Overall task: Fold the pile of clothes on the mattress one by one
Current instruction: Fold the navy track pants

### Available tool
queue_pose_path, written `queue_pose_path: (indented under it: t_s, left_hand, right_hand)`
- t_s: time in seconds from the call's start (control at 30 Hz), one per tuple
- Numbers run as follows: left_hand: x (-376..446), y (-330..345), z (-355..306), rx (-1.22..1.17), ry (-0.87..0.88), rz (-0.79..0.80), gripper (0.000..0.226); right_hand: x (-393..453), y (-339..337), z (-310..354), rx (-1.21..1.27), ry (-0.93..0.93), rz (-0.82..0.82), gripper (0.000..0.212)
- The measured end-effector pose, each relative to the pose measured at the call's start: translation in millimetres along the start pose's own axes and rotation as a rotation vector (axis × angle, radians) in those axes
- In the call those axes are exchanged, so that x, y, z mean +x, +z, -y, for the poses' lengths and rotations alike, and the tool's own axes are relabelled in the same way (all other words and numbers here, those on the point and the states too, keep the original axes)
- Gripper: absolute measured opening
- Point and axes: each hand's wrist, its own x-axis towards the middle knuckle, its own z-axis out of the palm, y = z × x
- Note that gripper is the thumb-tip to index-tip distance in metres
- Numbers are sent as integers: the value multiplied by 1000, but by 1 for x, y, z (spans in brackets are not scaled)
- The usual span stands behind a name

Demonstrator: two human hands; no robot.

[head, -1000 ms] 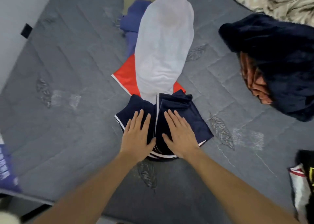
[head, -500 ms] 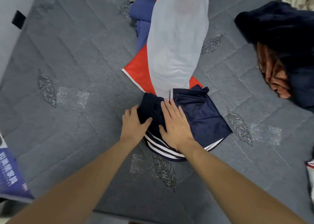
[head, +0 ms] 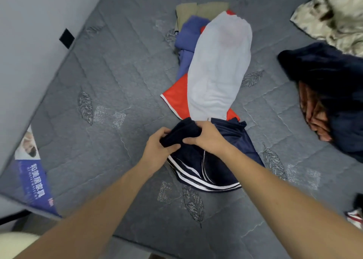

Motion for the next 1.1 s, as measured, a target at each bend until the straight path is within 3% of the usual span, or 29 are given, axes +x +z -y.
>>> queue_pose_path:
  t_s: [0.27,0.4,0.53,0.67,0.9,1.0,1.1]
  left_hand:
    - [-64,-3,-178,-119,122,-30,35]
    - [-98,-5,-286,-82,196,-14,27]
    - [-137,-5,-401,-93,384,-93,21]
    - [-176,-9,-509,-131,543,-100,31]
    - [-224,-39,-643,-190,752,-37,31]
    - [-234,-46,-670,-103,835,-69,23]
    - [-244,-46,-676,-46,888,-82,22]
  right_hand:
    - [-110,-114,120,141,-143,-157,19]
    - [-169,-186,205,151,-215,-277,23]
    - [-222,-246,287,168,-335,-496,23]
    - [-273,-295,363,179,-467,-681,22]
    - [-349,-382,465,196,-638,-682,28]
    - [-372,-404,486,223,-563,-543,26]
    - [-386,-408,490,230,-559,-532,24]
